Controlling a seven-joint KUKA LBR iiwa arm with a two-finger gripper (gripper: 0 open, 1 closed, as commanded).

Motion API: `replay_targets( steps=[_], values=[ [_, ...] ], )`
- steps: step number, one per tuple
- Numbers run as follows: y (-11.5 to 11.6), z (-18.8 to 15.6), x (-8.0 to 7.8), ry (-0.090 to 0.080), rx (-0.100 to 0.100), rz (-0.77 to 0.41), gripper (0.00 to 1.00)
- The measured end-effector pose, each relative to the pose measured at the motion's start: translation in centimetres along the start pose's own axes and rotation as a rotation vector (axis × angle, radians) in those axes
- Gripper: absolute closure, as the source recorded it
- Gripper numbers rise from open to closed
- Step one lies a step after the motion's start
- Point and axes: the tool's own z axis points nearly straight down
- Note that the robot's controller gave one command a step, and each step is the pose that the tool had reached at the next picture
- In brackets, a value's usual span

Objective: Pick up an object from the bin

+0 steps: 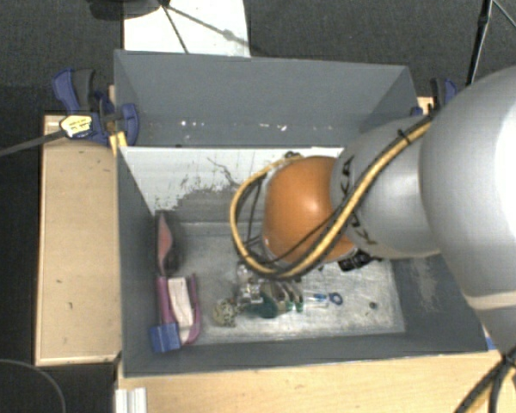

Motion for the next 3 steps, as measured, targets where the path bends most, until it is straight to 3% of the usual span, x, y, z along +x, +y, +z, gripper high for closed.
replay_targets(
  steps=[1,2,3],
  values=[
    [-0.8,-7.6,-0.4,0.008,0.003,-0.043,1.00],
    [-0.8,-7.1,-0.2,0.015,0.004,-0.039,0.00],
    [-3.1,1.3,-2.8,0.012,0.002,-0.057,0.00]
  ],
)
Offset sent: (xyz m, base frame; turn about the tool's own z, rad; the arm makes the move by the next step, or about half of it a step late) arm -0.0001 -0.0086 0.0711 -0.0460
